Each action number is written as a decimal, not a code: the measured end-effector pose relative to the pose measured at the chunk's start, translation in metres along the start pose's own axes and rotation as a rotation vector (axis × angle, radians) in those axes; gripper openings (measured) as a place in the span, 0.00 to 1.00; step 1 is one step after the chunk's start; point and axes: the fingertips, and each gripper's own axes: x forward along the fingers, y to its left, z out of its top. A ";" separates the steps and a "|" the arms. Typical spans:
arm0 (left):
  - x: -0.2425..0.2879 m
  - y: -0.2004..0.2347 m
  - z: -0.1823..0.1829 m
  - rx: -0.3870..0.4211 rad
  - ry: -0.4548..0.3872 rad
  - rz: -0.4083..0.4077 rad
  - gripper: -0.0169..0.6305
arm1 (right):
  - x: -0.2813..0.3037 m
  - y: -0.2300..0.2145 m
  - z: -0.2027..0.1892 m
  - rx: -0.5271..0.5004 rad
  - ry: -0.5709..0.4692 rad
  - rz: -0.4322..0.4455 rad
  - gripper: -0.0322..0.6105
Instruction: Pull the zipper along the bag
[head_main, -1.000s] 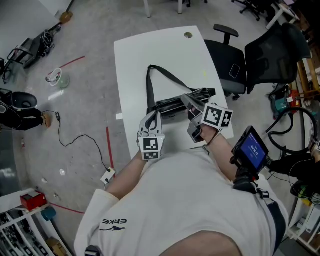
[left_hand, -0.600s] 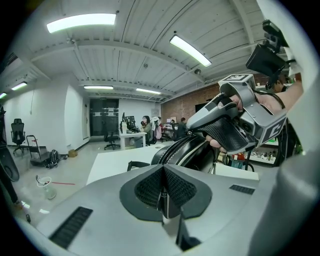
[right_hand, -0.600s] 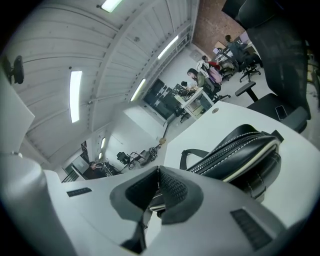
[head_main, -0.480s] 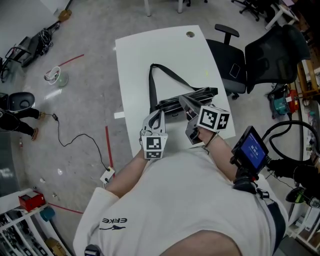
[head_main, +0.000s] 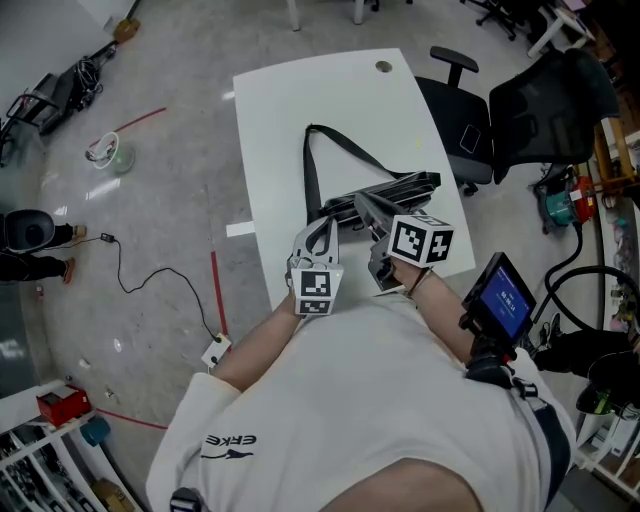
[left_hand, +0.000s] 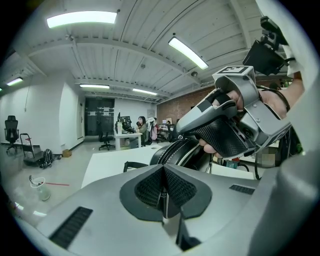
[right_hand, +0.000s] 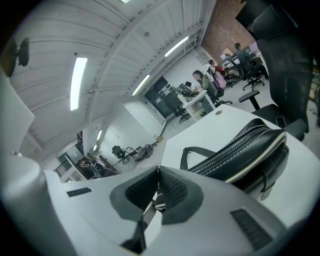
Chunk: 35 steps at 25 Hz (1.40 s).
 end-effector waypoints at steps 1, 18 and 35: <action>0.000 0.000 0.000 0.000 -0.001 -0.003 0.03 | 0.000 0.001 0.000 -0.008 0.001 -0.005 0.06; -0.010 0.003 -0.001 -0.009 -0.023 -0.062 0.03 | 0.022 0.030 -0.028 -0.159 0.072 -0.079 0.06; -0.002 0.002 -0.008 -0.023 -0.025 -0.105 0.03 | 0.046 0.034 -0.045 -0.368 0.203 -0.139 0.06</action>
